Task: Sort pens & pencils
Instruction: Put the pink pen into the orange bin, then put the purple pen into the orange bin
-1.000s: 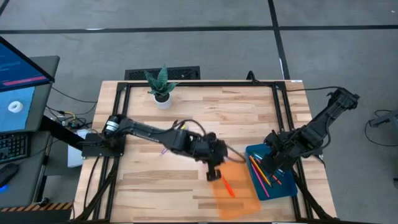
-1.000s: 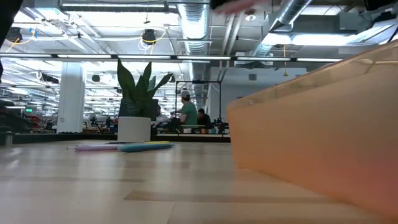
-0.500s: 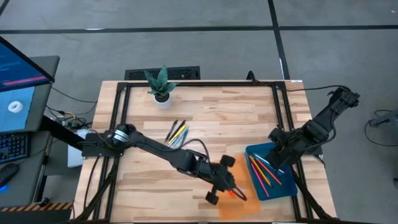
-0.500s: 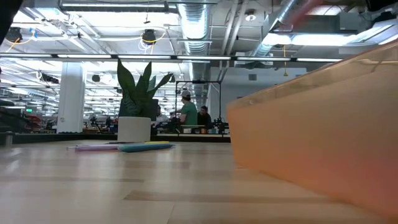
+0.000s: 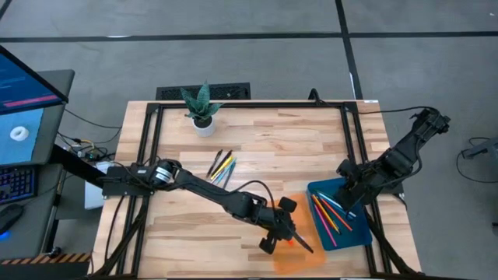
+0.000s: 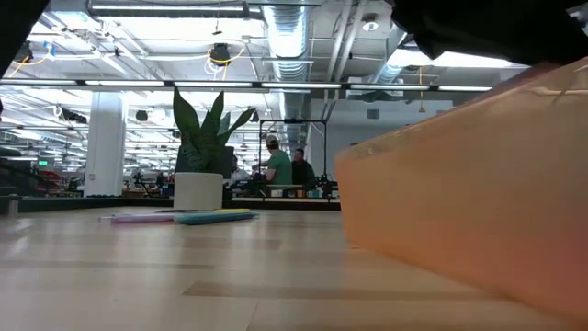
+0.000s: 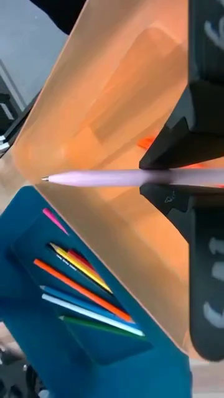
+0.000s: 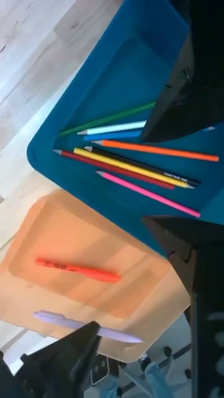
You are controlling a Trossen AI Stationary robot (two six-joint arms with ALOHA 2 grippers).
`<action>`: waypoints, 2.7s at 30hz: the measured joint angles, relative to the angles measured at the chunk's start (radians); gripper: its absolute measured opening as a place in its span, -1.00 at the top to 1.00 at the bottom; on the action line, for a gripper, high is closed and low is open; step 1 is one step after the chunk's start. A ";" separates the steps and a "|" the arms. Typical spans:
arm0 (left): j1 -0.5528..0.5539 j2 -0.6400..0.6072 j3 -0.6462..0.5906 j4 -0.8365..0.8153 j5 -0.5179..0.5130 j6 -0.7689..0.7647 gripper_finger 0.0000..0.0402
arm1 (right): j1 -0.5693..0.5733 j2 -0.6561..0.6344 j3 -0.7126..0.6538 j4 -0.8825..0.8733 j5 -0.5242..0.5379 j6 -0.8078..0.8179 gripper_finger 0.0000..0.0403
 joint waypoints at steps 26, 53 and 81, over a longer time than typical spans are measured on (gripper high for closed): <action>-0.002 -0.081 0.342 -0.773 -0.395 -0.914 0.12 | 0.000 0.000 0.000 0.000 0.000 -0.095 -0.10; 0.078 -0.502 -0.430 -0.824 -0.300 -1.419 0.02 | 0.000 -0.003 0.000 -0.015 0.000 -0.149 -0.10; 0.202 -0.647 -1.118 -0.272 -0.138 -1.381 0.02 | -0.094 -0.019 0.000 -0.027 -0.025 -0.150 -0.10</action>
